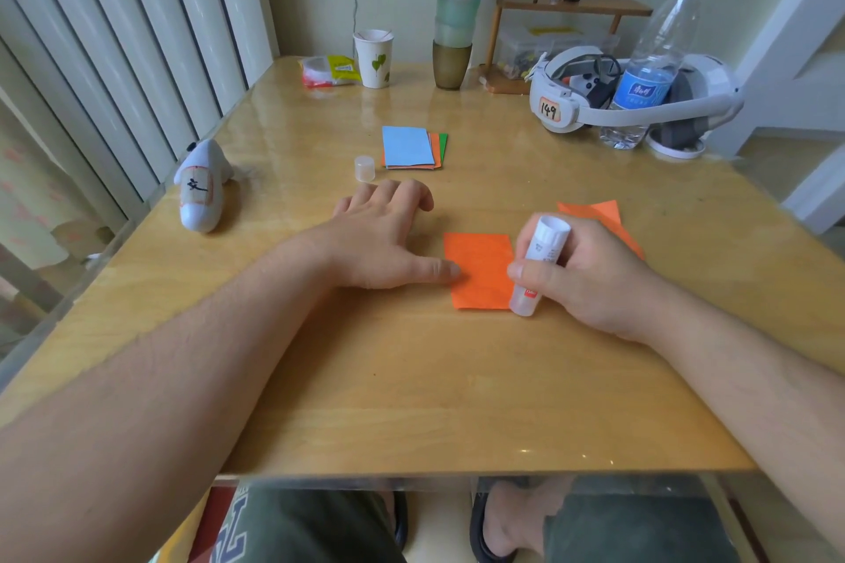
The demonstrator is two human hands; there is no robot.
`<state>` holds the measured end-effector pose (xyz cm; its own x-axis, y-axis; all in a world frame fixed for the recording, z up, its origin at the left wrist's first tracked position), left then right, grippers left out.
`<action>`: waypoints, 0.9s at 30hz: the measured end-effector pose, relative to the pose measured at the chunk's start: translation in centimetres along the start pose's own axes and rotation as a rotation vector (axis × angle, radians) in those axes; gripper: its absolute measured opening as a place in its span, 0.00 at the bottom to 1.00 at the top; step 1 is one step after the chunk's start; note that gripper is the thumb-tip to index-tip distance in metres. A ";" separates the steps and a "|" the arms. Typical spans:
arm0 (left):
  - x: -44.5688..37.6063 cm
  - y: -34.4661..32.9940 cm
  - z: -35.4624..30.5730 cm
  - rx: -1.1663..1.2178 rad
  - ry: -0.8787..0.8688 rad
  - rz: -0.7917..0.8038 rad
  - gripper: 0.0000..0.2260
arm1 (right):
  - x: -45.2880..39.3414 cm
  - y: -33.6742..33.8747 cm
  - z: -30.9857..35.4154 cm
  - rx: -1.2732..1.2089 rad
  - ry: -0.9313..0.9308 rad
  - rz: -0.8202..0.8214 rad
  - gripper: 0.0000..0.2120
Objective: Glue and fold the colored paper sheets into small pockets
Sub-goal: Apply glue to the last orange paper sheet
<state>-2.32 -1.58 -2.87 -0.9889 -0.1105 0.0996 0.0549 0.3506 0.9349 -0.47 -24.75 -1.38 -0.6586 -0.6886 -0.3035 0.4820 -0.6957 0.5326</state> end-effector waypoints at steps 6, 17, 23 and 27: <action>0.4 0.2 -0.2 -0.015 0.000 0.012 0.40 | 0.0 0.3 -0.2 -0.091 -0.011 -0.061 0.13; 0.3 0.1 -0.2 -0.008 0.000 0.018 0.40 | 0.8 0.0 0.4 0.042 0.050 0.024 0.09; 0.2 0.0 -0.1 -0.006 0.000 0.020 0.40 | 0.8 0.1 0.6 0.104 0.027 0.150 0.10; 0.2 0.1 -0.1 -0.007 -0.001 0.027 0.41 | -0.2 1.7 1.3 0.039 0.053 0.011 0.15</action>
<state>-2.52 -1.69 -2.74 -0.9872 -0.0997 0.1247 0.0829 0.3471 0.9342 -0.26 -25.48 0.64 -0.6215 -0.7066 -0.3384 0.4653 -0.6804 0.5662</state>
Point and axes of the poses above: each hand's wrist, its own x-axis away from the middle knuckle, its own y-axis out of the back of the hand, z = x × y, the point moved 4 cm from there along -x, towards the middle knuckle, and after that the axes turned 11 degrees about y, right-handed, at the moved point
